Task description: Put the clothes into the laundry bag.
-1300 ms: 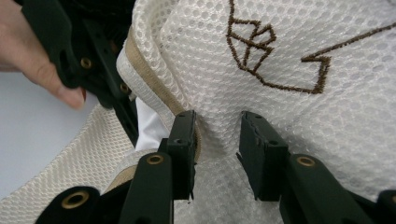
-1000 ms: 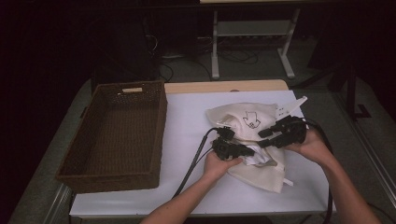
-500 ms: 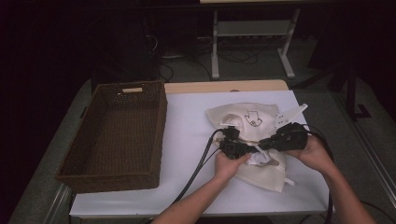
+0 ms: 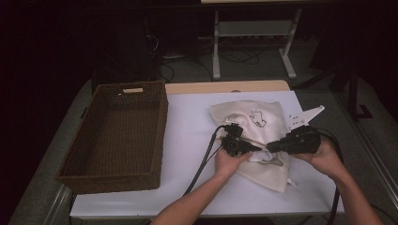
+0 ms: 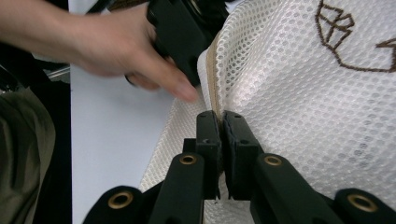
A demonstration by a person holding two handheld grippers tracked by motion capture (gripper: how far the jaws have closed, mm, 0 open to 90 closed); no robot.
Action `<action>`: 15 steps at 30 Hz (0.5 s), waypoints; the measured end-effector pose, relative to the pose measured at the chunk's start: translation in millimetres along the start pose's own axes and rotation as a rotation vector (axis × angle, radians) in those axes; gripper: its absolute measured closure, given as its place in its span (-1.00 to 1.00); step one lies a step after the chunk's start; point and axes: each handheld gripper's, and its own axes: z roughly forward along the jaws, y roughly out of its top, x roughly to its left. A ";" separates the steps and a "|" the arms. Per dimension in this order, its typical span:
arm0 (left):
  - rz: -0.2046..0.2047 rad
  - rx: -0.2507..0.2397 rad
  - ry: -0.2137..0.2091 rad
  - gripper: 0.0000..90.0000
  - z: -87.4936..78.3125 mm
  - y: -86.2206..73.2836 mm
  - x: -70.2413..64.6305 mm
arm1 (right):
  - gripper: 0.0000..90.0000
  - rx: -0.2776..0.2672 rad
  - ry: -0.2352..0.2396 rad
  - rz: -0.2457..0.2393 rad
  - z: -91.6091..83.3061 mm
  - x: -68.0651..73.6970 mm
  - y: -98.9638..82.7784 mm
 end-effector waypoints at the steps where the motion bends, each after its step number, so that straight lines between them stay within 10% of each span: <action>1: 0.007 0.016 0.002 0.44 -4.2 -2.4 2.1 | 0.88 0.009 -0.002 -0.001 2.5 -0.1 -0.6; 7: 0.049 0.100 0.083 0.36 -29.1 -13.2 11.9 | 0.87 0.045 -0.015 -0.009 12.1 0.9 1.2; 15: -0.001 0.122 0.143 0.34 -58.5 -29.7 21.6 | 0.87 0.055 -0.029 -0.017 19.2 0.2 1.8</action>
